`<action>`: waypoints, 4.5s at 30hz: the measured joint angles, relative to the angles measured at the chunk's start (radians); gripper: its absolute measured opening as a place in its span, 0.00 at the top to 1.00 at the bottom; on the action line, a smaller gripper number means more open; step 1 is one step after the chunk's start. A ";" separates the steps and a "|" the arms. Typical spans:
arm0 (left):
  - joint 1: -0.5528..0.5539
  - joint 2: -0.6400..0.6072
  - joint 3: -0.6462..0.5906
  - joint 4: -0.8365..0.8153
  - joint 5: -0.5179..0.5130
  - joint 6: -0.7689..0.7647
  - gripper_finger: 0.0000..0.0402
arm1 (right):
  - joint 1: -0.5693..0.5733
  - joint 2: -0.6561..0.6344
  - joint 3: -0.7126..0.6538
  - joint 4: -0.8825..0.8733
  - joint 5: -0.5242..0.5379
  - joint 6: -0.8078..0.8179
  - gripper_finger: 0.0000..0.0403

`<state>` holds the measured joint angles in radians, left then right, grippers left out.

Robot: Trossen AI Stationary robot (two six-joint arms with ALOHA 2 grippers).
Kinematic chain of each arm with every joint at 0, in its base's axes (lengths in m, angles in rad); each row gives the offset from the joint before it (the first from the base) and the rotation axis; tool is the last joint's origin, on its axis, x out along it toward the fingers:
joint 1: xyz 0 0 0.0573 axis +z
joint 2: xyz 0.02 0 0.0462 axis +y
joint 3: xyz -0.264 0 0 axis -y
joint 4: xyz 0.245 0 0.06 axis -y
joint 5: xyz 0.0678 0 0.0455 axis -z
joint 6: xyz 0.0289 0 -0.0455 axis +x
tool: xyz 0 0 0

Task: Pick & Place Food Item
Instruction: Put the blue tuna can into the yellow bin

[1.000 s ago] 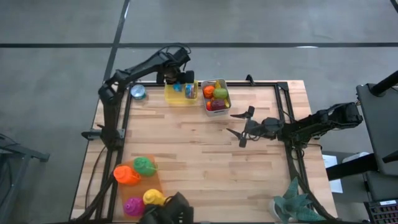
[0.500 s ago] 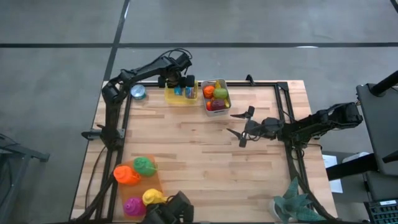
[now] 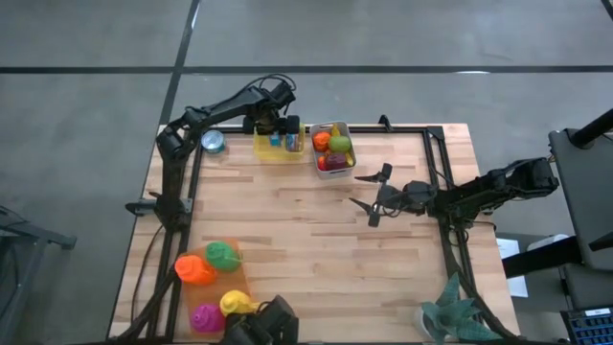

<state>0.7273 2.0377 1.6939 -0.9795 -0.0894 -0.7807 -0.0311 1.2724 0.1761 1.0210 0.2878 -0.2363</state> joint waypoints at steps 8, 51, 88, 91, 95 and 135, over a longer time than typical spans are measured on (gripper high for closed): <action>-0.001 0.000 0.000 0.002 0.004 0.020 0.58 | 0.000 0.000 0.000 0.000 0.000 0.000 0.24; -0.369 -0.501 -0.159 -0.322 -0.222 -0.168 0.14 | 0.000 0.000 0.000 0.000 0.000 0.000 0.24; 0.232 -0.602 -0.739 0.152 -0.074 0.315 0.14 | 0.000 0.000 0.000 0.000 0.000 0.000 0.24; 0.242 -0.586 -0.752 0.174 -0.074 0.333 0.14 | 0.000 0.000 0.000 0.000 0.000 0.000 0.24; 0.261 -0.528 -0.752 0.183 -0.074 0.342 0.14 | 0.000 0.000 0.000 0.000 0.000 0.000 0.24; 0.289 -0.466 -0.751 0.089 0.083 0.288 0.14 | 0.000 0.000 0.000 0.000 0.000 0.000 0.24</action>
<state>1.0167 1.5713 0.9432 -0.8907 -0.0063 -0.4922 -0.0311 1.2720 0.1761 1.0210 0.2882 -0.2363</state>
